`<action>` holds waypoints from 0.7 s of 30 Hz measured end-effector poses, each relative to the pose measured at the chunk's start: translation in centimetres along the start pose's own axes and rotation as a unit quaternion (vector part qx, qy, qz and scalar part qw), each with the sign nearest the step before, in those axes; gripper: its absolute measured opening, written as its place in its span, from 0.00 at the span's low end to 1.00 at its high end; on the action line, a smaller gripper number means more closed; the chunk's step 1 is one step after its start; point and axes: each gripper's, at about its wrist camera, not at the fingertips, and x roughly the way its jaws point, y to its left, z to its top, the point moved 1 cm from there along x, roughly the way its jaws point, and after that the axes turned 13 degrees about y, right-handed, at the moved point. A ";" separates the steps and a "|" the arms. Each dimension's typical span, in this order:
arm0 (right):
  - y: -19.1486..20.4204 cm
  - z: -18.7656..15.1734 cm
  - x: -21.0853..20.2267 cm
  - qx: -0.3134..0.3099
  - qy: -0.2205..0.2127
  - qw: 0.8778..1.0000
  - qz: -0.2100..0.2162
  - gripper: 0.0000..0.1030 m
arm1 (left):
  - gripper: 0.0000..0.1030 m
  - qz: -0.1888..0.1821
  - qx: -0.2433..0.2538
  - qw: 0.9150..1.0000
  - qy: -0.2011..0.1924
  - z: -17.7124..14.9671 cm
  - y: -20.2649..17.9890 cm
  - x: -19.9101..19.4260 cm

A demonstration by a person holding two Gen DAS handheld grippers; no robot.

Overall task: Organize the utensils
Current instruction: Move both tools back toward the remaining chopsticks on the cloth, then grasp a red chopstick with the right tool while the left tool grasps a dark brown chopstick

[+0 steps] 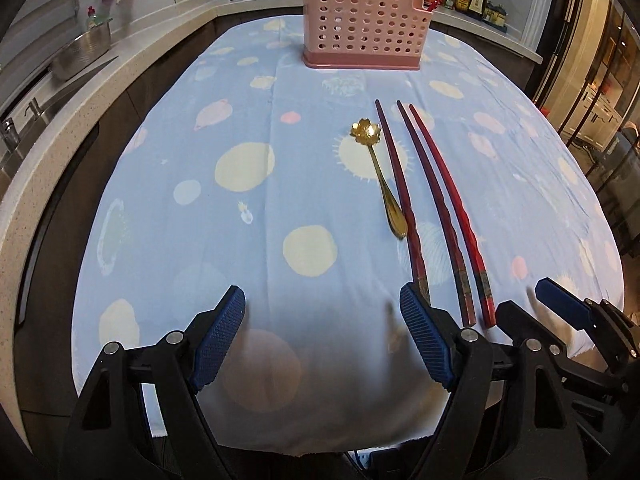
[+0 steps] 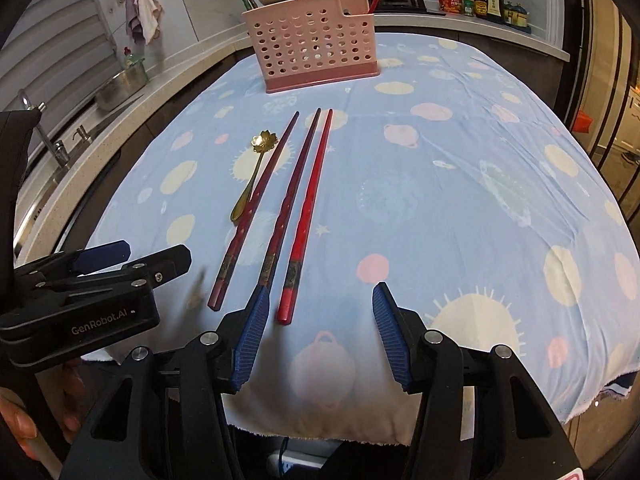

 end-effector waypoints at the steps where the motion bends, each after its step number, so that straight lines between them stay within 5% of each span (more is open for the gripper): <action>1: 0.1 0.0 0.1 -0.001 0.001 1.000 0.000 0.48 | 0.74 0.001 0.001 1.000 0.001 -0.1 -0.1 0.0; 11: 0.1 0.2 0.9 -0.005 0.003 1.000 -0.001 0.34 | 0.74 -0.002 0.012 1.000 0.003 -0.4 -0.8 0.1; 21: 0.7 0.6 1.2 -0.009 0.002 1.000 0.002 0.33 | 0.74 -0.006 -0.001 1.000 0.004 -0.3 0.0 0.2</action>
